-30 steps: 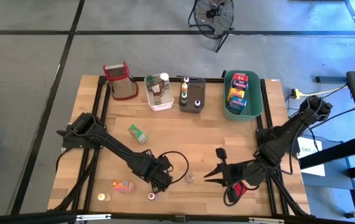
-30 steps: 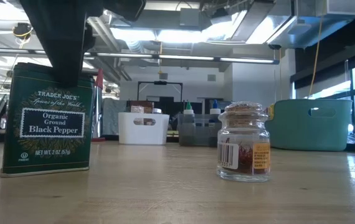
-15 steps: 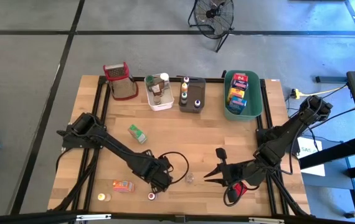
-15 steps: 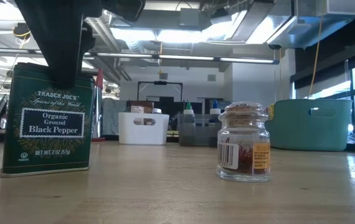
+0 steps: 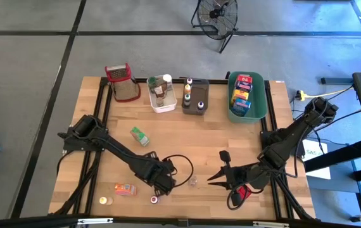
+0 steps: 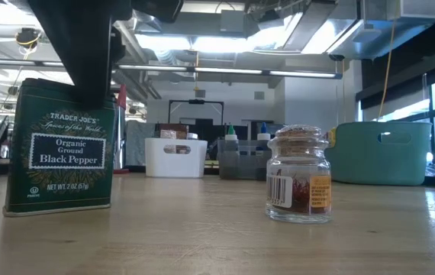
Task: Pick & Place Kitchen Items
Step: Put the green seasoning bottle into the white bin
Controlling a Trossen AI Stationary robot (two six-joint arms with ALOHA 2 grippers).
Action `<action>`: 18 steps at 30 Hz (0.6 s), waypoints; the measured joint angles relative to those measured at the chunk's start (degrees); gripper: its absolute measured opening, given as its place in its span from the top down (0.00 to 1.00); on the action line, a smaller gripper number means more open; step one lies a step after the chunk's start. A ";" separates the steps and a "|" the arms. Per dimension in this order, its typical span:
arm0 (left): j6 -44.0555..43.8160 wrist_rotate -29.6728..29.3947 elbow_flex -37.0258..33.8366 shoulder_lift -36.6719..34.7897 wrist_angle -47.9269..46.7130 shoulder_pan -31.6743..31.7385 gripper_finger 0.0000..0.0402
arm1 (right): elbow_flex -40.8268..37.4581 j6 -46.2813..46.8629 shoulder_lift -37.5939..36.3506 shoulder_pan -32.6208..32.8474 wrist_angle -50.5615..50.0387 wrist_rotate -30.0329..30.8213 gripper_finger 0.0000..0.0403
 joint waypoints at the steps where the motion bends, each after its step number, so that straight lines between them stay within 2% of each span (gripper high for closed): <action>1: -0.35 0.53 0.00 0.00 0.34 0.00 0.26 | 0.00 0.00 0.00 -0.02 -0.04 0.01 0.86; 6: -0.95 1.58 0.00 0.00 0.60 -0.02 0.26 | 0.00 0.00 0.02 0.00 -0.11 0.01 0.86; 14: -1.04 6.53 -5.75 0.13 5.88 0.30 0.26 | 0.00 0.00 0.02 -0.02 0.07 0.03 0.86; 18: 0.46 6.26 -5.86 0.11 6.50 0.46 0.26 | 0.00 0.02 0.02 -0.01 0.11 0.03 0.86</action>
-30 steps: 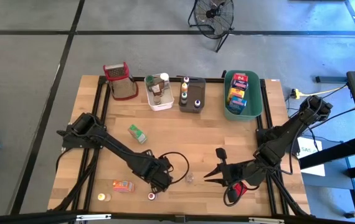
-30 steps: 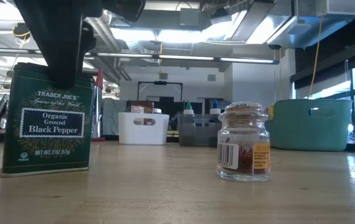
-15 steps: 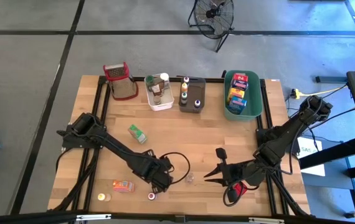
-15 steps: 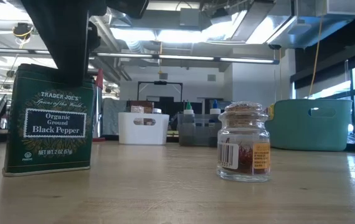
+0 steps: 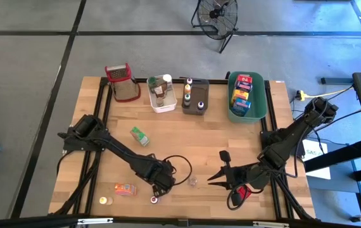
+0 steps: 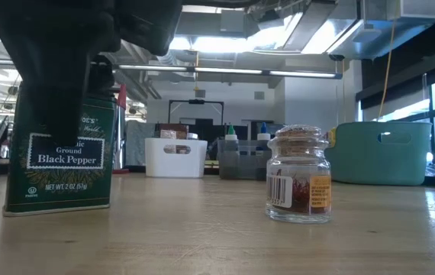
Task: Pick & Place Kitchen Items
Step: Put the green seasoning bottle into the white bin
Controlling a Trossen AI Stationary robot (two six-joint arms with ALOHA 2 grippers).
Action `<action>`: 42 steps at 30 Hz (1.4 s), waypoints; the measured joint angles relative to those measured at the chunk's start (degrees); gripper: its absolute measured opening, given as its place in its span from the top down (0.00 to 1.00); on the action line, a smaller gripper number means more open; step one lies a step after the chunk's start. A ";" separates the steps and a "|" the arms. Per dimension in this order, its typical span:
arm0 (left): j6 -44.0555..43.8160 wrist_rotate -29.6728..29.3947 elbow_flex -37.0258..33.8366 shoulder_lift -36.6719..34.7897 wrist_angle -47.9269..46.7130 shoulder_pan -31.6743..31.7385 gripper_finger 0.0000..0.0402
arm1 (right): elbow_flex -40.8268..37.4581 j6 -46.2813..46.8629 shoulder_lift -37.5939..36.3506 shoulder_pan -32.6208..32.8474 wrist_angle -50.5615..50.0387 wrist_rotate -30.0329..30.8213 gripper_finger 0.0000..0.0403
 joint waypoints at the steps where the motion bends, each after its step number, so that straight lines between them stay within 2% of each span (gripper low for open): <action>1: 0.32 -0.17 0.00 0.00 0.15 -0.01 0.26 | 0.00 0.00 0.00 0.00 0.01 0.02 0.86; 8: 0.74 -0.21 0.00 0.00 0.96 0.10 0.26 | 0.00 -0.01 0.00 -0.02 0.01 0.13 0.86; 15: 2.55 0.63 0.00 0.00 1.08 0.74 0.32 | 0.00 0.00 0.00 -0.01 0.01 0.11 0.86; 35: 10.33 2.84 0.09 -0.07 0.80 1.53 0.68 | 0.00 0.70 0.00 -0.01 -0.06 0.07 0.86; 40: 12.36 2.96 0.20 -0.57 0.49 2.63 0.70 | 0.00 1.58 0.00 -0.02 -1.22 -0.07 0.86; 42: 13.17 1.15 1.80 -0.57 -1.30 3.10 0.68 | 0.00 2.05 0.00 -0.02 -1.59 -0.07 0.86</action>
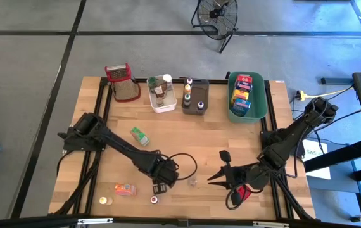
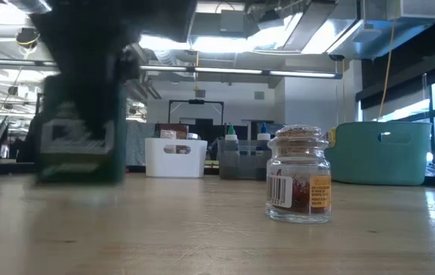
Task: Pick & Place Kitchen Items
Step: Put the green seasoning bottle into the white bin
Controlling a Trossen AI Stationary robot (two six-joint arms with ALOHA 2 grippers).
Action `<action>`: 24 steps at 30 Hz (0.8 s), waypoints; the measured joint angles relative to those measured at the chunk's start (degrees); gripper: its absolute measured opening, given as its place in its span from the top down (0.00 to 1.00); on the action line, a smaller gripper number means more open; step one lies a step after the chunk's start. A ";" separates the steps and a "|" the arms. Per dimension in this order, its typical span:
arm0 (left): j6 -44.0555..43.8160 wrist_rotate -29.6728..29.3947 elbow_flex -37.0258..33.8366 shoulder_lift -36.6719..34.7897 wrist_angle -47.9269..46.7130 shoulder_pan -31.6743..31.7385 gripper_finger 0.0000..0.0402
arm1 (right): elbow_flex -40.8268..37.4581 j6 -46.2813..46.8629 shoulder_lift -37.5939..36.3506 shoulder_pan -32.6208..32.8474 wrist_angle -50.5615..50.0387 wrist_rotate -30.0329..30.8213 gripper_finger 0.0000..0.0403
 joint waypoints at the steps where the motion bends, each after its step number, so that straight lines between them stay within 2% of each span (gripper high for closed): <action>1: 0.13 -1.69 1.07 0.00 -1.33 0.00 0.67 | 0.00 0.30 0.00 0.00 -0.15 0.00 0.86; 5: 3.30 -5.67 6.20 -0.09 -6.54 0.52 0.66 | 0.00 0.35 0.00 0.00 -0.20 0.00 0.86; 15: 8.85 -19.94 26.82 -0.11 -30.24 5.74 0.68 | 0.00 0.35 0.00 0.00 -0.15 0.02 0.86; 18: 11.07 -23.45 31.76 -0.13 -33.39 10.08 0.68 | 0.00 0.35 0.00 0.00 -0.15 0.02 0.86; 24: 17.68 -22.43 34.81 -0.15 -33.45 23.21 0.68 | 0.00 1.01 0.88 0.02 0.49 0.07 0.86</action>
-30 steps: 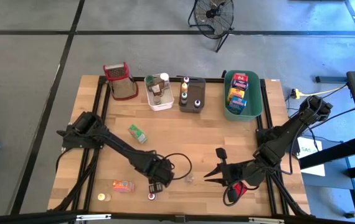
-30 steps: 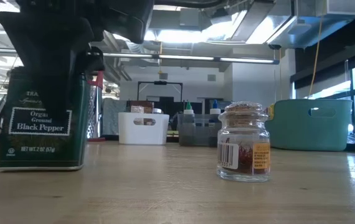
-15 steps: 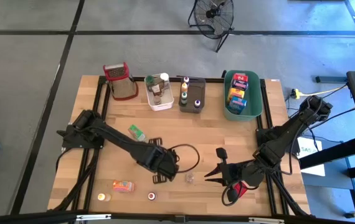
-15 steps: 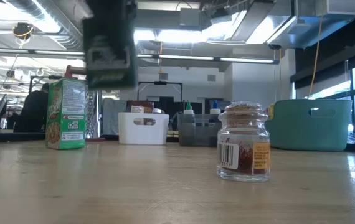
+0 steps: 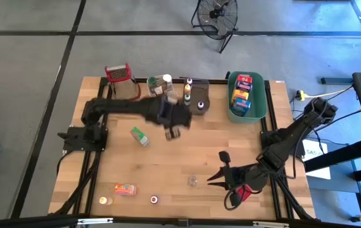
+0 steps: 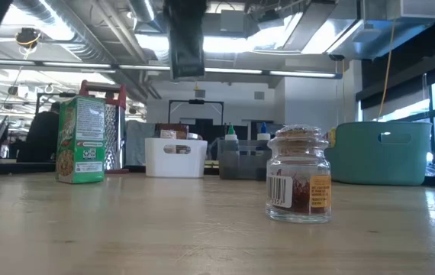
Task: Pick & Place Kitchen Items
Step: Put the green seasoning bottle into the white bin
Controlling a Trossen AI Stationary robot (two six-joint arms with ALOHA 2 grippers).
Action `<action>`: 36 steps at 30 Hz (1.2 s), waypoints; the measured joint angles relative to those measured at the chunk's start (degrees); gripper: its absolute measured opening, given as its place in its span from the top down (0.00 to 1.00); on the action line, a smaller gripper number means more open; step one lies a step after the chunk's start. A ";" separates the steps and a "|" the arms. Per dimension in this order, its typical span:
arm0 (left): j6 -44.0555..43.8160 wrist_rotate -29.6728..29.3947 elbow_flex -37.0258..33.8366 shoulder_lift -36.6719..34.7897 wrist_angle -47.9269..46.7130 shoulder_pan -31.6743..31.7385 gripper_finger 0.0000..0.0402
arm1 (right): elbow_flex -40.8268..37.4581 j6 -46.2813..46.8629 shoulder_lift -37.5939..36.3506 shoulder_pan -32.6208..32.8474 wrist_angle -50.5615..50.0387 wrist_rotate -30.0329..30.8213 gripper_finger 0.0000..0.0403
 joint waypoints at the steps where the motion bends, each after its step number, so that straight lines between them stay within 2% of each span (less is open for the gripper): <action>1: 1.09 0.24 -0.05 0.02 -0.10 2.60 0.68 | 0.00 0.01 0.33 0.00 -0.01 -0.02 0.86; 9: 2.34 1.33 -0.63 0.06 2.27 20.79 0.68 | -0.01 -0.86 1.85 0.63 -0.10 0.11 0.86; 14: 4.65 7.57 -0.79 0.06 6.15 27.17 0.68 | 0.00 -1.31 1.85 2.18 -0.12 0.11 0.86; 21: 6.76 14.66 -7.36 0.15 16.11 30.65 0.68 | -0.02 0.38 1.86 4.62 -0.05 0.12 0.86; 26: 5.25 19.54 -12.62 0.17 22.02 33.18 0.68 | -0.02 0.17 3.92 5.81 5.26 0.07 0.86; 32: 6.01 20.03 -17.04 0.17 23.26 33.95 0.68 | -0.02 -0.52 5.43 6.03 7.90 0.03 0.86; 36: 6.65 21.60 -20.06 0.17 27.49 34.33 0.68 | -0.02 -0.31 5.48 6.03 8.10 0.63 0.86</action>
